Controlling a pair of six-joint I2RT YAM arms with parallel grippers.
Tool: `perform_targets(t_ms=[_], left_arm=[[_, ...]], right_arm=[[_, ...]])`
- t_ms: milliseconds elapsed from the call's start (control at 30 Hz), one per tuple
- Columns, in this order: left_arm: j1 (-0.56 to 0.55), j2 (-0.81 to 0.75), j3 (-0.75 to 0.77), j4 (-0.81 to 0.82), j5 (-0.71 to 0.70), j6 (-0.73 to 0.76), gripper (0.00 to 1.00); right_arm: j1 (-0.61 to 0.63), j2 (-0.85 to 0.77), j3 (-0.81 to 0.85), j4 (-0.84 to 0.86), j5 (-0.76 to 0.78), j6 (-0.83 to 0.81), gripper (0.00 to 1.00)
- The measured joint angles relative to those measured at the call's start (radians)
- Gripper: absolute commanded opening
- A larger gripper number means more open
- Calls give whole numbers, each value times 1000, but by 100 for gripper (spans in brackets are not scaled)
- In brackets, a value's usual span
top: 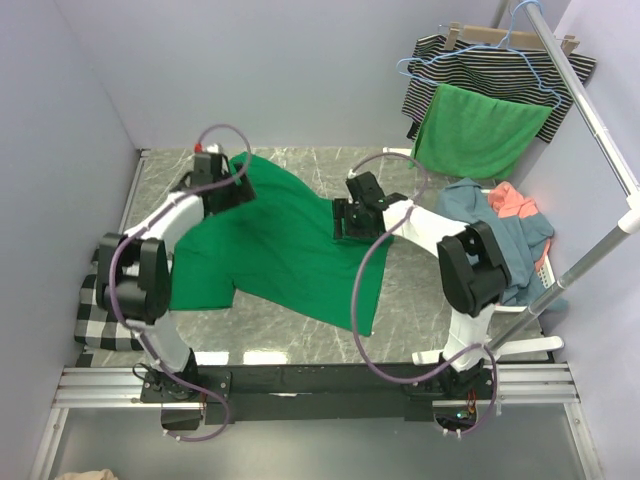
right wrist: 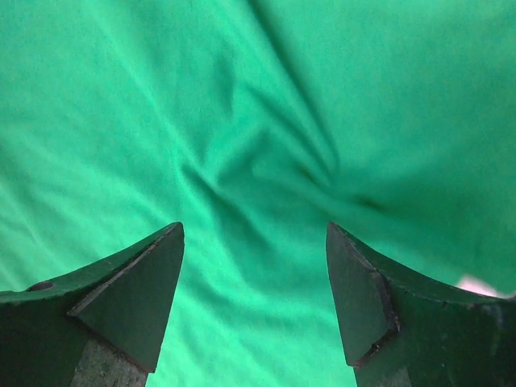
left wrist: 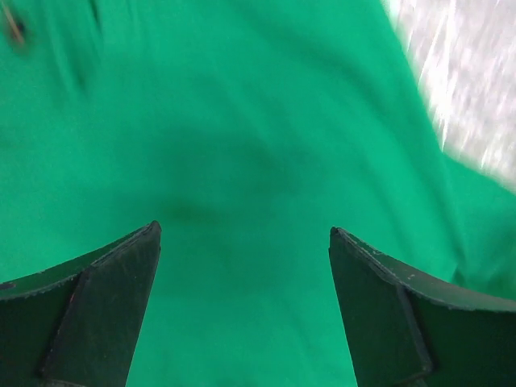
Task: Fold and stack the t-shirts
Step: Flatten out the tshirt
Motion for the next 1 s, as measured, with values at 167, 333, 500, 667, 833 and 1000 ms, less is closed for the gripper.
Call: perform_targets(t_ms=[167,333,500,667,833,1000], left_arm=[[-47,-96,-217,15,-34,-69,90],[-41,-113,-353,-5,-112,-118,90],[-41,-165,-411,-25,-164,-154,89],[-50,-218,-472,-40,-179,-192,89],[-143,-314,-573,-59,-189,-264,89],[-263,-457,-692,-77,-178,-375,89]], right_arm=[[13,-94,-106,0,-7,-3,77],[34,-98,-167,10,-74,-3,76],[61,-98,-224,40,-153,20,75],[73,-119,-284,97,-159,74,73],[100,-196,-396,166,-126,152,73],[167,-261,-471,180,-81,220,73]])
